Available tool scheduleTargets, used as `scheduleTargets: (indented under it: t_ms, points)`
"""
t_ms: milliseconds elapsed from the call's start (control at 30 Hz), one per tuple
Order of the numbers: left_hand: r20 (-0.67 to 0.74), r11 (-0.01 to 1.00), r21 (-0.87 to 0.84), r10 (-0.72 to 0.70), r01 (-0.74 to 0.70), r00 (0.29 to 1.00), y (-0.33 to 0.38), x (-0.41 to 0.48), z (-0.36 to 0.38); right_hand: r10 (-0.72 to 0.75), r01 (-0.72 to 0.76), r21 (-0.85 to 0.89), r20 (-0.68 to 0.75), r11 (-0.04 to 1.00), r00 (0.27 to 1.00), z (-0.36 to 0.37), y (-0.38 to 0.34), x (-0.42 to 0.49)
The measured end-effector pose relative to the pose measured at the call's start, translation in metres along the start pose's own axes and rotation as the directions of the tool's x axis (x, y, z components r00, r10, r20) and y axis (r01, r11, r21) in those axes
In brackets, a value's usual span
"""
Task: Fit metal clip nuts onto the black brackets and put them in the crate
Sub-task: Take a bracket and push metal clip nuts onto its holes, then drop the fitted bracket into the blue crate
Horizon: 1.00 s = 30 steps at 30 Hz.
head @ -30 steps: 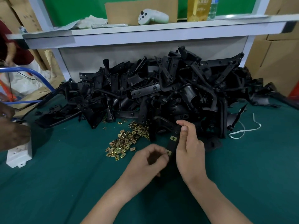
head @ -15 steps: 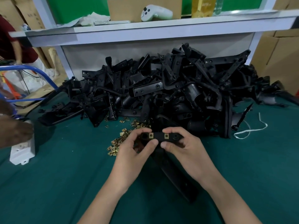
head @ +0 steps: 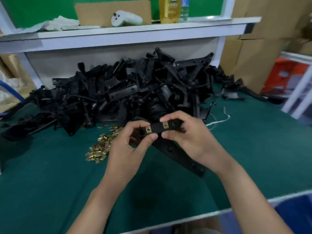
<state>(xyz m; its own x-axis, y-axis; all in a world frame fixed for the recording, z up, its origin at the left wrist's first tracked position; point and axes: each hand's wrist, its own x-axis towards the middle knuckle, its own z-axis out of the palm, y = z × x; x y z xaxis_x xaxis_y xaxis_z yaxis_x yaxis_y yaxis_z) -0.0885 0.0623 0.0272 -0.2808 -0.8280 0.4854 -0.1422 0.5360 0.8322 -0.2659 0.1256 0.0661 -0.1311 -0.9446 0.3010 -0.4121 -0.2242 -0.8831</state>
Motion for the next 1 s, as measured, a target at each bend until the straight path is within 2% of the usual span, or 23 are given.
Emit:
scheduleTargets:
  t_ms: [133, 200, 300, 400, 500, 567, 633, 667, 700, 767, 867, 933, 1000]
  points:
    - [0.149, 0.985, -0.114, 0.149, -0.133, 0.978, 0.048, -0.002, 0.064, 0.009, -0.030, -0.202, -0.105, 0.979, 0.994, -0.079, -0.028, -0.047]
    - [0.237, 0.972, -0.195, 0.179, -0.133, 0.955, 0.071, -0.011, 0.108, 0.043, -0.089, -0.275, -0.169, 0.957, 0.985, -0.121, -0.033, -0.084]
    - [0.388, 0.951, -0.277, 0.244, -0.140, 0.889, 0.106, -0.037, 0.176, 0.098, -0.182, -0.273, -0.296, 0.945, 0.950, -0.175, -0.031, -0.152]
    - [0.506, 0.918, -0.384, 0.299, -0.100, 0.809, 0.136, -0.072, 0.243, 0.164, -0.277, -0.200, -0.447, 0.940, 0.880, -0.217, -0.020, -0.223]
    - [0.614, 0.905, -0.425, 0.313, -0.031, 0.725, 0.160, -0.106, 0.313, 0.194, -0.372, -0.168, -0.625, 0.913, 0.756, -0.255, -0.005, -0.282]
    - [0.739, 0.919, -0.394, 0.302, 0.023, 0.602, 0.175, -0.120, 0.356, 0.220, -0.472, -0.147, -0.740, 0.869, 0.636, -0.278, 0.011, -0.314]
    - [0.867, 0.964, -0.266, 0.248, -0.020, 0.433, 0.184, -0.128, 0.388, 0.343, -0.696, -0.096, -0.818, 0.711, 0.463, -0.295, 0.029, -0.340]
    - [0.894, 0.973, -0.223, 0.225, -0.052, 0.387, 0.184, -0.128, 0.398, 0.394, -0.789, -0.044, -0.848, 0.613, 0.354, -0.300, 0.037, -0.350]
    - [0.897, 0.973, -0.219, 0.228, -0.067, 0.380, 0.181, -0.128, 0.403, 0.396, -0.829, 0.001, -0.879, 0.559, 0.266, -0.302, 0.046, -0.357]
    - [0.868, 0.961, -0.266, 0.271, -0.072, 0.415, 0.168, -0.122, 0.401, 0.304, -0.828, 0.011, -0.933, 0.561, 0.194, -0.298, 0.063, -0.357]
    - [0.812, 0.949, -0.287, 0.313, -0.131, 0.492, 0.140, -0.102, 0.381, 0.199, -0.786, -0.034, -0.960, 0.617, 0.198, -0.278, 0.094, -0.332]
    - [0.771, 0.951, -0.266, 0.309, -0.158, 0.558, 0.121, -0.081, 0.361, 0.235, -0.779, 0.006, -0.955, 0.627, 0.182, -0.257, 0.126, -0.311]
    - [0.718, 0.959, -0.241, 0.281, -0.151, 0.637, 0.106, -0.061, 0.343, 0.362, -0.854, 0.061, -0.919, 0.517, 0.153, -0.230, 0.166, -0.295]
